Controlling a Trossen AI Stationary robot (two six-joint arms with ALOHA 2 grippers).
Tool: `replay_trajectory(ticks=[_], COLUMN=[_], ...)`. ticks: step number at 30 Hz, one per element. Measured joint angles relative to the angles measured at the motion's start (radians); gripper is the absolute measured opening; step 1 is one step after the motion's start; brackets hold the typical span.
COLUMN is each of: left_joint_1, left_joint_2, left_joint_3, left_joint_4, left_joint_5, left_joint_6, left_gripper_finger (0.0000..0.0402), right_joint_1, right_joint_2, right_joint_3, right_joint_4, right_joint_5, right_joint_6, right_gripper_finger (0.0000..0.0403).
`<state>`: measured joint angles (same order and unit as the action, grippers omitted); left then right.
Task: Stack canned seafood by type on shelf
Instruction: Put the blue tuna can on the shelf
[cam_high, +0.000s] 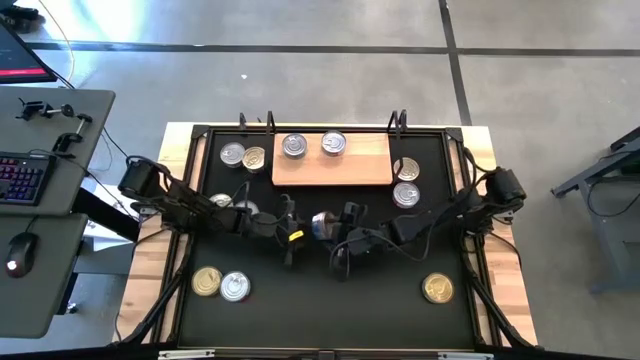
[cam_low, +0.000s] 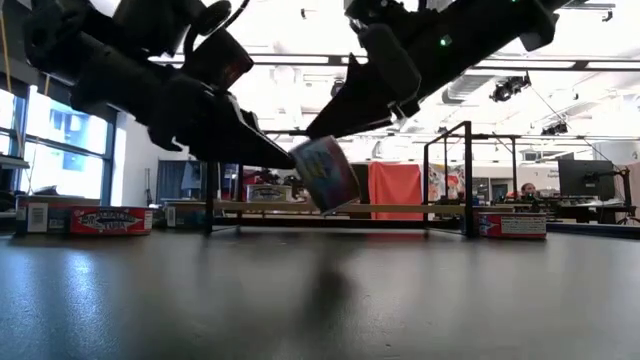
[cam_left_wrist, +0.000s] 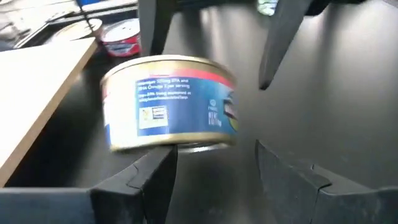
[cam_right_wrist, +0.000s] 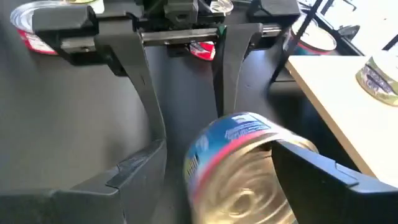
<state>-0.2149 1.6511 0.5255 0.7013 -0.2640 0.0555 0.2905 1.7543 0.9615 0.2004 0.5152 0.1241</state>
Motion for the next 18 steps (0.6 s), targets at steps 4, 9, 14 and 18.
replay_trajectory(ticks=[4, 9, 14, 18], left_joint_1=[-0.012, -0.011, -0.011, -0.008], left_joint_2=[-0.003, -0.003, -0.003, -0.003], left_joint_3=[0.000, 0.000, 0.000, 0.000], left_joint_4=[-0.023, -0.029, -0.034, -0.054], left_joint_5=[-0.022, -0.035, -0.069, -0.059], left_joint_6=[-0.040, -0.054, -0.066, -0.108], left_gripper_finger=[0.0208, 0.0208, 0.0208, 0.0208], right_joint_1=[-0.002, -0.005, -0.008, 0.025], right_joint_2=[0.000, -0.007, -0.029, -0.086], right_joint_3=[0.000, 0.000, -0.001, 0.000], right_joint_4=[-0.022, -0.076, -0.110, -0.122], right_joint_5=[0.044, 0.101, 0.146, 0.187], right_joint_6=[0.017, 0.055, 0.134, 0.195], right_gripper_finger=[0.0281, 0.0281, 0.0281, 0.0281])
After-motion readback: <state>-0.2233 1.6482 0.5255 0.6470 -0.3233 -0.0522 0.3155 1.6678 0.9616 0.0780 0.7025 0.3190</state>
